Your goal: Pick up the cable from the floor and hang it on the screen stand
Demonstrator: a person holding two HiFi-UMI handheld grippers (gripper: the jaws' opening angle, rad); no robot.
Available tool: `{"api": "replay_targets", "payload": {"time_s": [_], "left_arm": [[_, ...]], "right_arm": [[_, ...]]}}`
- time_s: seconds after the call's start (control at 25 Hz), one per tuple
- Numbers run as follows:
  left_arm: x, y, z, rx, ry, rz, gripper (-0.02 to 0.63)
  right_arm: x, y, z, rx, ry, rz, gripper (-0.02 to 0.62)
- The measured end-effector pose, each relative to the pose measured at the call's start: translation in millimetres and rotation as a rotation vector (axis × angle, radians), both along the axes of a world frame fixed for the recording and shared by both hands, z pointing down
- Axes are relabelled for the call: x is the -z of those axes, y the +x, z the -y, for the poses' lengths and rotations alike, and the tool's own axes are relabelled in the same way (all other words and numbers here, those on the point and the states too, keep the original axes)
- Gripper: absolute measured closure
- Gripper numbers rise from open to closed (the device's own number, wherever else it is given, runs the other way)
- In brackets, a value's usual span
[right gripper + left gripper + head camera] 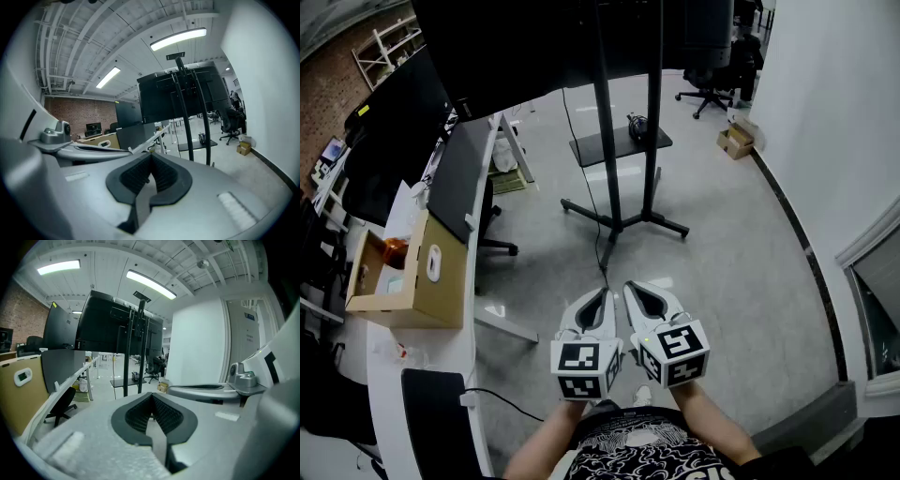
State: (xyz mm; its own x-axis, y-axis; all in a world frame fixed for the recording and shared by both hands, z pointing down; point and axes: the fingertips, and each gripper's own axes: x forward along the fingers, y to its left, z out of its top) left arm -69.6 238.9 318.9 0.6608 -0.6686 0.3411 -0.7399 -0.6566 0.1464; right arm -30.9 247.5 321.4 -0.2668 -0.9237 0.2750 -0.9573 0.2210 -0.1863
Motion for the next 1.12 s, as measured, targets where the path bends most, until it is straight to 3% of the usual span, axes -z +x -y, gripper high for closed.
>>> {"api": "replay_targets", "payload": {"time_s": [0.68,1.12], "left_arm": [[-21.0,28.6,3.6,0.037,-0.028,0.011,0.615],[-70.3,13.7,82.0,0.101,-0.100,-0.007,0.615]], "right_arm": [[-19.2,34.8,-0.5,0.025,-0.014,-0.004,0.597],[-72.5,28.5,75.1,0.079,-0.103,-0.037,0.597]]}}
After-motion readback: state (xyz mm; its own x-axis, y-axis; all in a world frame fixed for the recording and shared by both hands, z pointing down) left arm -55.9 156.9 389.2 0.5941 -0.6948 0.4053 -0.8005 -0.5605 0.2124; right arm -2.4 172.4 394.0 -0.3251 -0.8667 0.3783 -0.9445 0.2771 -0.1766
